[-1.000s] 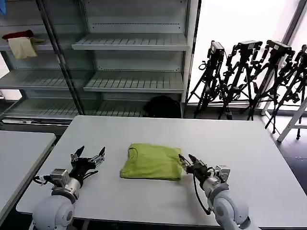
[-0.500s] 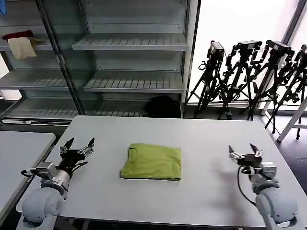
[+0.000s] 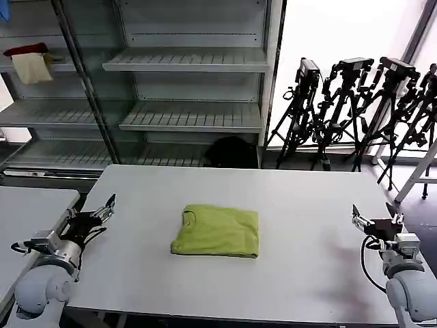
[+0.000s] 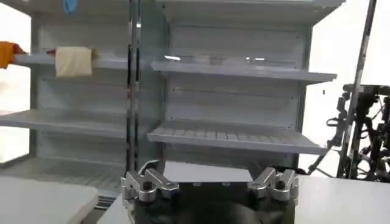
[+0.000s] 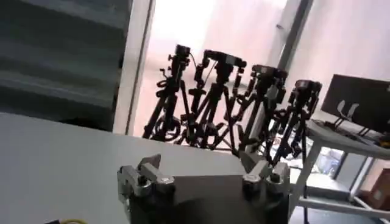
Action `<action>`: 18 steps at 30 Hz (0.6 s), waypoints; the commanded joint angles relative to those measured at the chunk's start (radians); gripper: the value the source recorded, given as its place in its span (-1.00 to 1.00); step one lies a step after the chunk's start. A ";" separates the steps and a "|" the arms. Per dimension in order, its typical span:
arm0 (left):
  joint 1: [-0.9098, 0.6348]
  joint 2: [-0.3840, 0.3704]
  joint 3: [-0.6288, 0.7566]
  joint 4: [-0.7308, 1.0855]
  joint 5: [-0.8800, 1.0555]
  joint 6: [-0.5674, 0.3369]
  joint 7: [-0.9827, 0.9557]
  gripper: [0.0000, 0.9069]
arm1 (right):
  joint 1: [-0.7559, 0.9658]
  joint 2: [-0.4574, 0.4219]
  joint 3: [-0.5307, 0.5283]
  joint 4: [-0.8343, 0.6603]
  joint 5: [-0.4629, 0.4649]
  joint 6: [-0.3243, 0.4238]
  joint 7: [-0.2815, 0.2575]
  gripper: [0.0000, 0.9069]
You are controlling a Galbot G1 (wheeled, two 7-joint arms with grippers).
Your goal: Fold and organize the clothes.
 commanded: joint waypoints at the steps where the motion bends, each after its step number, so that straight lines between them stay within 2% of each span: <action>1: -0.012 0.011 -0.021 0.034 -0.027 -0.015 0.004 1.00 | -0.016 -0.006 0.037 0.004 -0.017 -0.010 -0.005 1.00; 10: -0.004 0.015 -0.027 0.030 -0.028 -0.018 0.003 1.00 | -0.013 -0.006 0.033 0.005 -0.019 -0.004 -0.033 1.00; 18: -0.005 0.026 -0.025 0.020 -0.027 -0.017 0.000 1.00 | -0.017 0.000 0.038 0.017 -0.005 -0.014 -0.028 1.00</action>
